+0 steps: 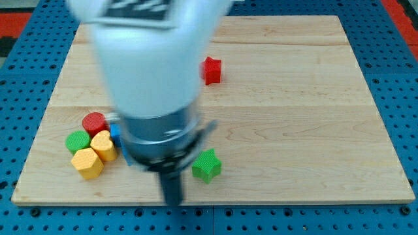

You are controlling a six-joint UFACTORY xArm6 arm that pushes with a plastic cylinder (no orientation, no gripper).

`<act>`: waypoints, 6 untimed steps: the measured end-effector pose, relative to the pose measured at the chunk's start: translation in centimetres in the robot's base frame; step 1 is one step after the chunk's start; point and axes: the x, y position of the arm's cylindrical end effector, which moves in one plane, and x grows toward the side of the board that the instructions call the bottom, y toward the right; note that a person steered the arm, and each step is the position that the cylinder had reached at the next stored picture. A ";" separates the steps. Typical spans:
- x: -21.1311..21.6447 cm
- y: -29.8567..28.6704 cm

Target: Adjust the yellow hexagon at the bottom left side of yellow heart

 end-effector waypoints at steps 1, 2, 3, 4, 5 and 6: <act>0.0 -6.3; 0.0 -13.0; -1.1 -14.8; -1.9 -14.3; -3.5 -14.3; -4.9 -14.3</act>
